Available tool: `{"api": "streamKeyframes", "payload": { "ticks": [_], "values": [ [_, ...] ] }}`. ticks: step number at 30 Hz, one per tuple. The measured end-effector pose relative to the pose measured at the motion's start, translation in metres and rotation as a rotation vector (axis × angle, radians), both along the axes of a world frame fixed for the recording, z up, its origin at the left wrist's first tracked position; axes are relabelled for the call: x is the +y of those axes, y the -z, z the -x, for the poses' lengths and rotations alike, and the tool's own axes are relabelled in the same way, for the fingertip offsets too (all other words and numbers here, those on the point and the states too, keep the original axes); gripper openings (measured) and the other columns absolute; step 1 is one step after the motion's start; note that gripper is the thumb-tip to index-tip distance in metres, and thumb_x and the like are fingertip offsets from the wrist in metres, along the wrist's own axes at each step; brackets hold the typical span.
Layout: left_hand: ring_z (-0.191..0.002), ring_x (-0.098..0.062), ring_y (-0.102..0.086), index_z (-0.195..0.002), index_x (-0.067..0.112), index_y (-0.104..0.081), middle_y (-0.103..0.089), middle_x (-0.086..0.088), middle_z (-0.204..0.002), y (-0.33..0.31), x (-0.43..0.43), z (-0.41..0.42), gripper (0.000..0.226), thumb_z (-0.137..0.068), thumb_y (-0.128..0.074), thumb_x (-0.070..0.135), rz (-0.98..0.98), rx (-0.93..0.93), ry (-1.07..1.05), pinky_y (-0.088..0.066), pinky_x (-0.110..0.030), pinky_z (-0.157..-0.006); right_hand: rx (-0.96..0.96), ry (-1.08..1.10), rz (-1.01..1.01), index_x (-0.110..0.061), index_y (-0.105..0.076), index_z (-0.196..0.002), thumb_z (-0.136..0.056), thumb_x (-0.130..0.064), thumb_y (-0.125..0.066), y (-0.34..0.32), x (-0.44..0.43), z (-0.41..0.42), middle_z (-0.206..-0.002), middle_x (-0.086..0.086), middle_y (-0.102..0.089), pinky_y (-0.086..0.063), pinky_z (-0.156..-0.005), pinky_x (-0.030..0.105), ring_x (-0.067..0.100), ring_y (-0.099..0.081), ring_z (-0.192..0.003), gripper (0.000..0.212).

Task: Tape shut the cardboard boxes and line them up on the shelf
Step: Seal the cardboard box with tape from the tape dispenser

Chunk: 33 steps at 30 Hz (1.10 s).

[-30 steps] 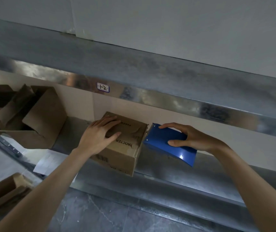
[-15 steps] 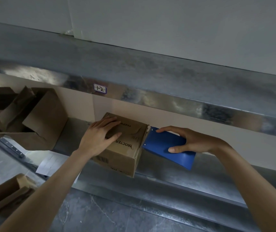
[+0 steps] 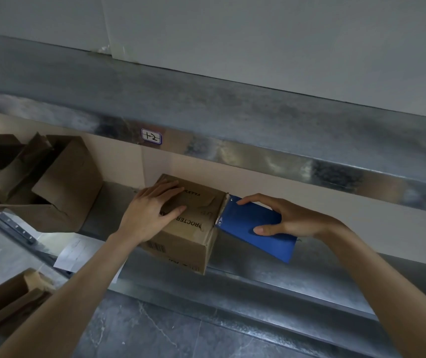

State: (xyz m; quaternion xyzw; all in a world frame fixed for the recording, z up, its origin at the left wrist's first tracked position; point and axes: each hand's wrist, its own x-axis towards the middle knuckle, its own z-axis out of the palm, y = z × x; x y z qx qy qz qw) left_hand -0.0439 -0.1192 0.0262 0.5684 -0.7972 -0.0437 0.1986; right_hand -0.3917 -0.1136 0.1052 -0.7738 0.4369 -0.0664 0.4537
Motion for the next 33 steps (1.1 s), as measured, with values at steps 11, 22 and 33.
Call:
{"api": "streamKeyframes", "payload": {
  "ticks": [11, 22, 33],
  "values": [
    [-0.141, -0.013, -0.039, -0.14, 0.032, -0.053, -0.045, 0.011, -0.15, -0.002, 0.001, 0.001, 0.067, -0.089, -0.035, 0.071, 0.009, -0.007, 0.003, -0.033, -0.038, -0.114, -0.025, -0.011, 0.018, -0.054, -0.047, -0.132, -0.083, -0.044, -0.07, -0.01, 0.006, 0.023, -0.14, -0.035, -0.042, -0.025, -0.109, 0.025, -0.012, -0.034, -0.132, 0.055],
    [-0.14, -0.015, -0.04, -0.14, 0.031, -0.053, -0.045, 0.011, -0.151, -0.001, 0.0, 0.002, 0.068, -0.088, -0.036, 0.072, 0.008, -0.002, 0.017, -0.034, -0.04, -0.114, 0.006, 0.048, -0.046, -0.055, -0.052, -0.128, -0.083, -0.04, -0.072, -0.009, 0.009, 0.04, -0.126, -0.035, -0.053, -0.044, -0.085, 0.007, -0.009, -0.054, -0.111, 0.051],
    [-0.143, -0.016, -0.035, -0.145, 0.032, -0.047, -0.041, 0.009, -0.154, -0.001, 0.001, -0.001, 0.076, -0.085, -0.034, 0.076, -0.008, -0.031, 0.025, -0.032, -0.04, -0.115, 0.144, 0.09, 0.007, -0.065, -0.049, -0.119, -0.076, -0.059, -0.074, 0.021, -0.002, -0.004, -0.127, -0.042, -0.045, -0.039, -0.101, 0.021, -0.011, -0.045, -0.118, 0.05]
  ]
}}
